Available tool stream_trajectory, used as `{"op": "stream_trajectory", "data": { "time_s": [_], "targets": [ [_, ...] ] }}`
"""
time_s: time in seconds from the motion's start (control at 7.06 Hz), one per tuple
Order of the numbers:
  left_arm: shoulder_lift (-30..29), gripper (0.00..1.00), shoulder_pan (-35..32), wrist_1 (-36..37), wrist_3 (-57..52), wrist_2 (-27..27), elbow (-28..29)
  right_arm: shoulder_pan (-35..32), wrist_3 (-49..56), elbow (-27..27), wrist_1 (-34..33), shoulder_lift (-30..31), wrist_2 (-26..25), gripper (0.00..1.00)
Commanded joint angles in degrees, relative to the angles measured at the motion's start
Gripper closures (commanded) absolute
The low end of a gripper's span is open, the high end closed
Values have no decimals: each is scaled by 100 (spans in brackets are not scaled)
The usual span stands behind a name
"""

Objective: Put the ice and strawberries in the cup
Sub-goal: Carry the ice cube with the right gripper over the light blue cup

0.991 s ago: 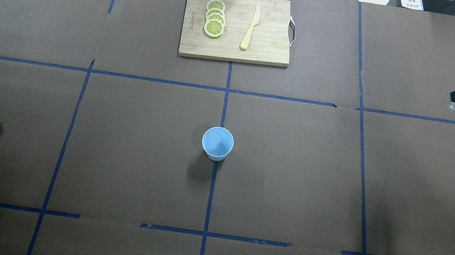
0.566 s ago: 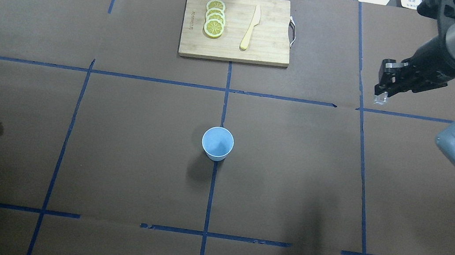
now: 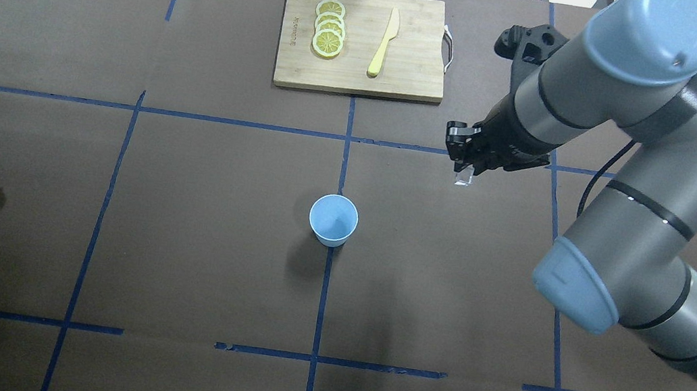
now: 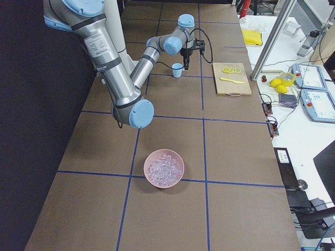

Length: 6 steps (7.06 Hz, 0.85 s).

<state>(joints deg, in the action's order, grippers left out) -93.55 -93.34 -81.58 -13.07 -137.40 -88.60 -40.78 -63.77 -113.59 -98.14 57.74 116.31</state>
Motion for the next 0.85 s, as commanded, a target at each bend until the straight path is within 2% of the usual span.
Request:
{"op": "stream_trajectory", "data": {
  "time_s": [0.0, 0.28, 0.57, 0.71],
  "targets": [
    [12, 0, 0, 1, 7, -6, 1, 701, -582, 274, -56, -471, -703, 98],
    [12, 0, 0, 10, 7, -6, 1, 1045, -847, 879, -651, -1357, -1160, 98],
    [12, 0, 0, 10, 7, -6, 9, 1247, -1050, 1555, -689, -1922, -1363, 98],
    [12, 0, 0, 10, 7, -6, 9, 1387, -1172, 1689, -654, -1933, -1539, 98]
  ]
}}
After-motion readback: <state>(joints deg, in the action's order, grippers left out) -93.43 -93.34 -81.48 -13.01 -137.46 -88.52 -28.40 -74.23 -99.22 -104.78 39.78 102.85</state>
